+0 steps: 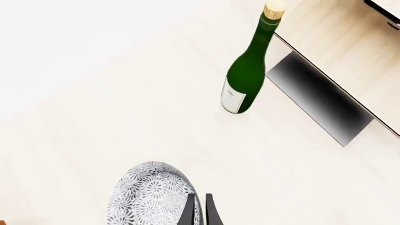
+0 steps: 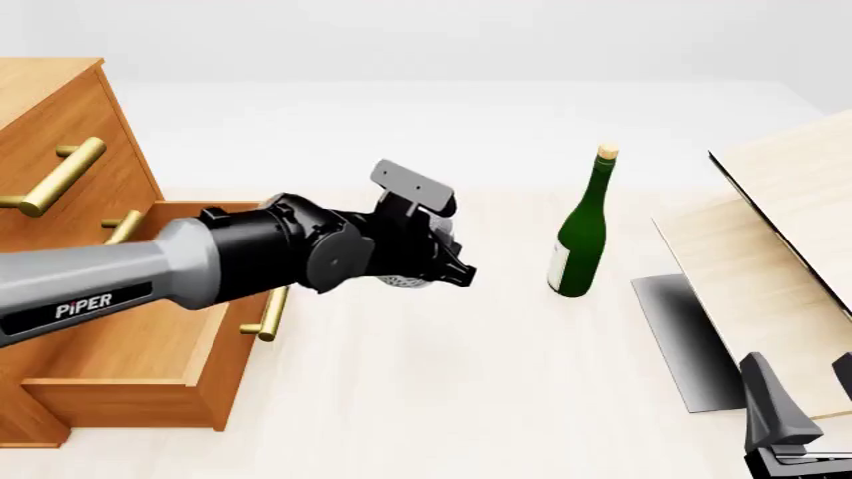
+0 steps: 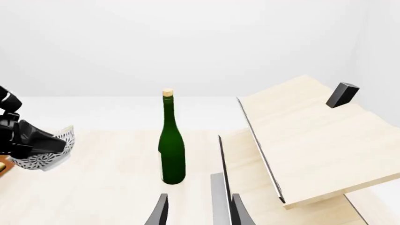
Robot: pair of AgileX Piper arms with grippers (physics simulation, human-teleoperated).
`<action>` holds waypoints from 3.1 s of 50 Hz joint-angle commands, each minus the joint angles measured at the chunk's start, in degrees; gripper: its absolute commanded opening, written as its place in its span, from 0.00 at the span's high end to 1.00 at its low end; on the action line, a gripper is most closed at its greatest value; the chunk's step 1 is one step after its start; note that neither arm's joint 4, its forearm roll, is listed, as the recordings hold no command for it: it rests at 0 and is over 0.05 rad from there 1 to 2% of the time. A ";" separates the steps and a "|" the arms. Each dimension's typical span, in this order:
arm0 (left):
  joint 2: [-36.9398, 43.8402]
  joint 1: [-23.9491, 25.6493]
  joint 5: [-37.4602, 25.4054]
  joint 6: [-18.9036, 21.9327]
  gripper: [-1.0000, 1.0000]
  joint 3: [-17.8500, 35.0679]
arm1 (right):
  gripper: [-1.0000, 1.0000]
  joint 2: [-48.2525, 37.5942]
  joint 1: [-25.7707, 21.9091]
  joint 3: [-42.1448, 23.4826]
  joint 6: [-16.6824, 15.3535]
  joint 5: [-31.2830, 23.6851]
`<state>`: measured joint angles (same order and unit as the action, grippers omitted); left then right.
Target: Put the bowl in the bottom drawer of the cabinet.
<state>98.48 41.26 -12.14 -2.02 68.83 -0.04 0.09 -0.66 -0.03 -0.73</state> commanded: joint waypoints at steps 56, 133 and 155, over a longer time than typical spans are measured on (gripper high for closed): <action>-24.11 -12.93 -1.18 1.62 1.00 -12.94 | 0.00 0.00 0.00 0.00 0.00 -0.01; -43.21 -28.31 -5.21 -2.91 1.00 -26.03 | 0.00 0.00 0.00 0.00 0.02 0.01; -40.67 -30.19 3.15 -4.98 1.00 -34.16 | 0.00 0.00 0.00 0.00 0.00 -0.01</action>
<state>56.94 11.88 -11.73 -6.48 37.12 -0.04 0.09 -0.66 -0.03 -0.73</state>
